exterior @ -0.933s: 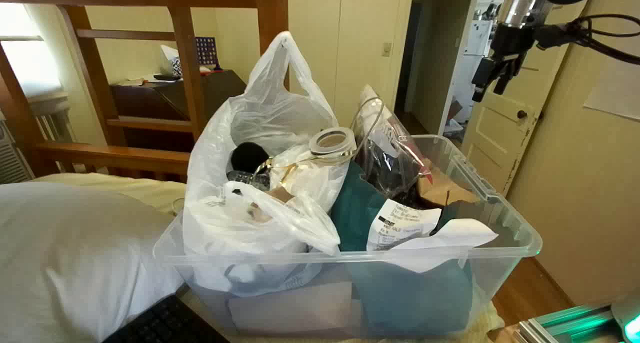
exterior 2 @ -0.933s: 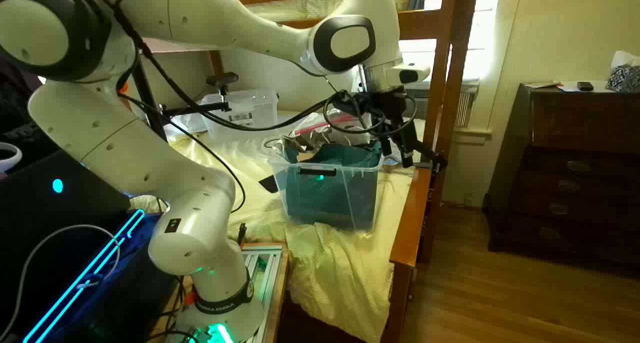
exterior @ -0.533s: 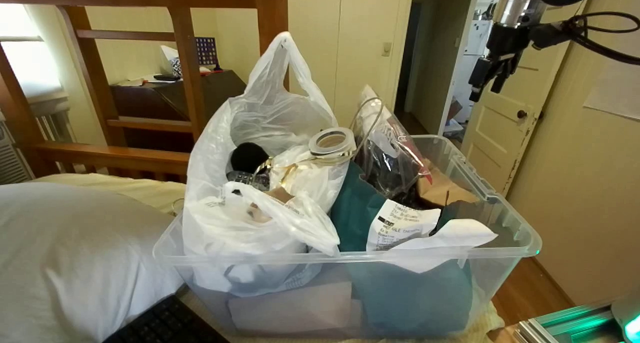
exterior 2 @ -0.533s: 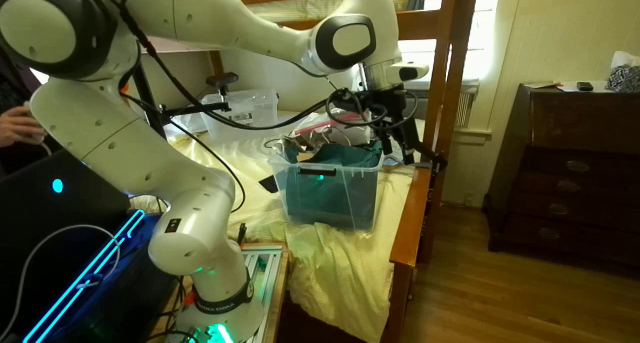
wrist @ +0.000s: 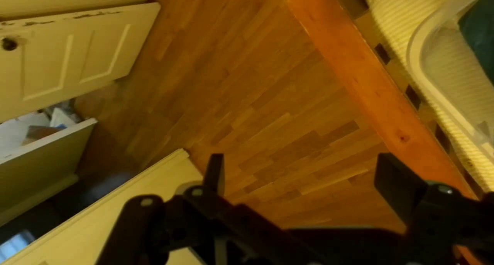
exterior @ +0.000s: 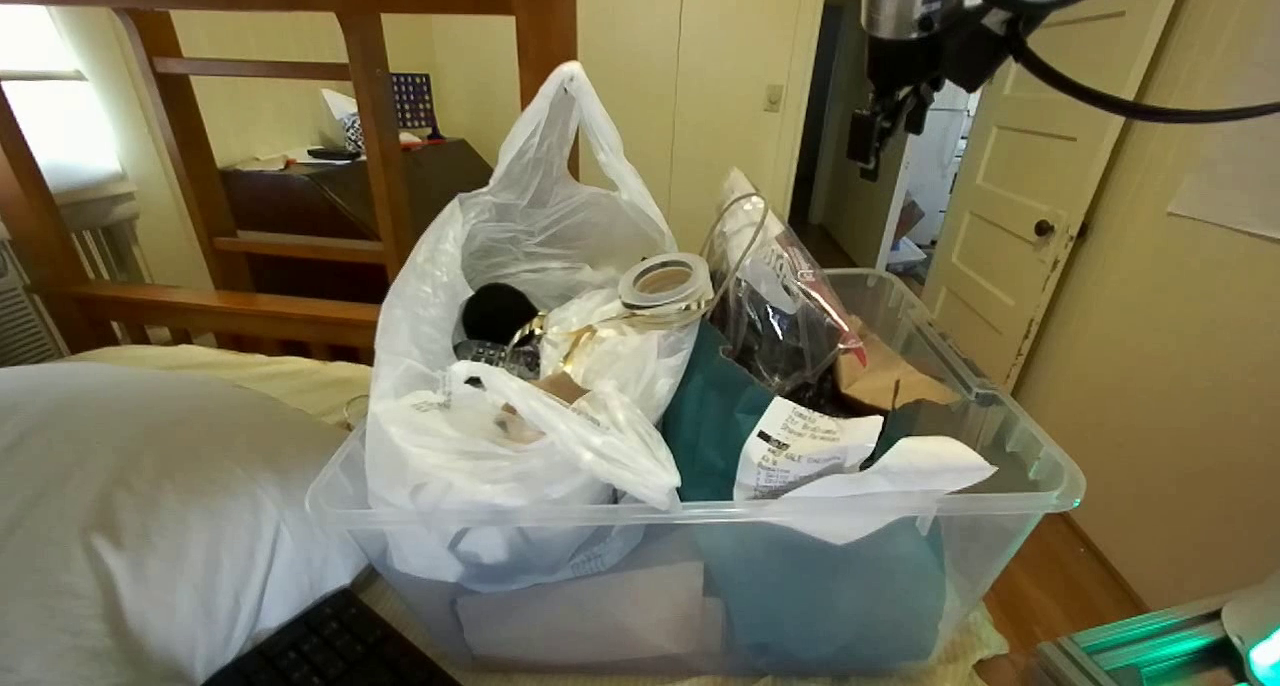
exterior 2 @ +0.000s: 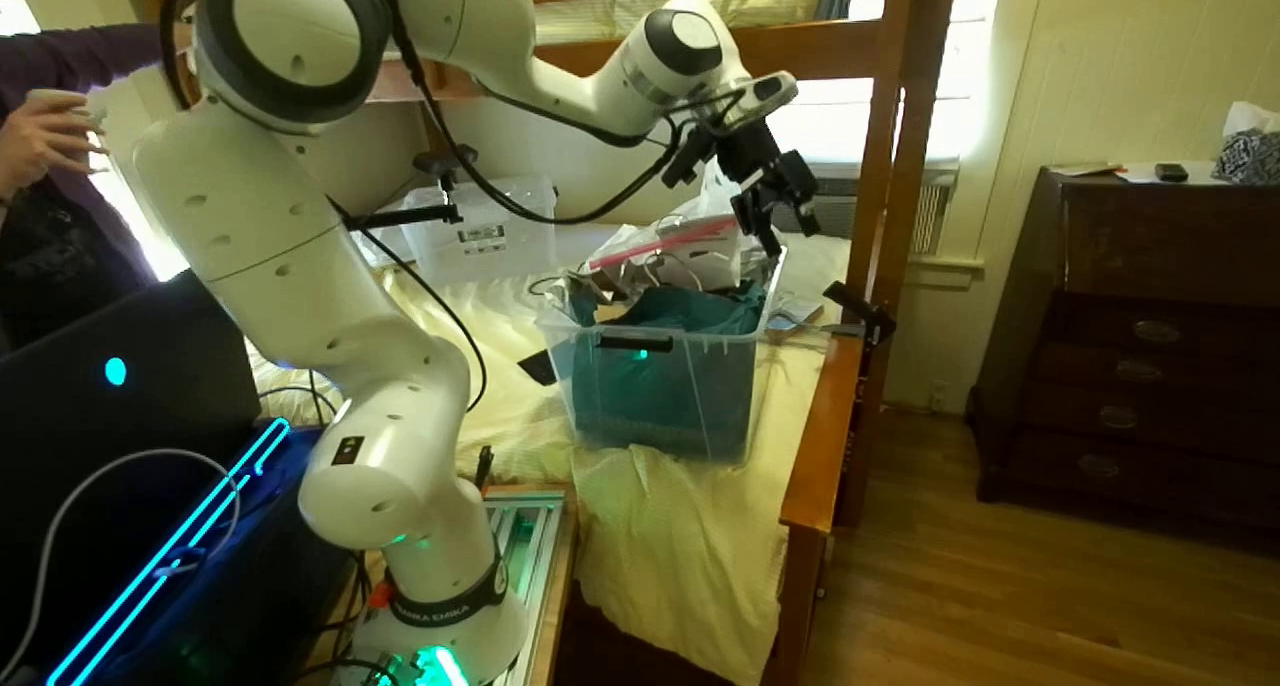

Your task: Put the ribbon inside the plastic bag

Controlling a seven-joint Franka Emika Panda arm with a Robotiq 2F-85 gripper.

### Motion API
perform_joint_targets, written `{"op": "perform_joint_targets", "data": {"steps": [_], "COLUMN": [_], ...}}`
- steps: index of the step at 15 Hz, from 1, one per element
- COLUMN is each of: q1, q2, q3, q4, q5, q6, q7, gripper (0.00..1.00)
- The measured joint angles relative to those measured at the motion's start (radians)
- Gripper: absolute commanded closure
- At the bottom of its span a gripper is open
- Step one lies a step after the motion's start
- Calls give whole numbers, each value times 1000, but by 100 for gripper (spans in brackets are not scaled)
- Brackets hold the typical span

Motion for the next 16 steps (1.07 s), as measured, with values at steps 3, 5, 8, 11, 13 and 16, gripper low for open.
{"op": "perform_joint_targets", "data": {"steps": [3,5,8,11,13,16], "q1": [44,46,66,135,200,295], "q2": [83,107,120,145,194,289], "q3": [29,27,9,17,47,92], "q4": [130,156,162,217,305,445], "q5": [-19,-19,-19,-12,6,31], "q6": [-110,-123,-124,-183,-277,-373], "q7": [-59,-74,-78,-85,-101,-112], "gripper": [0,0,0,0,0,0]}}
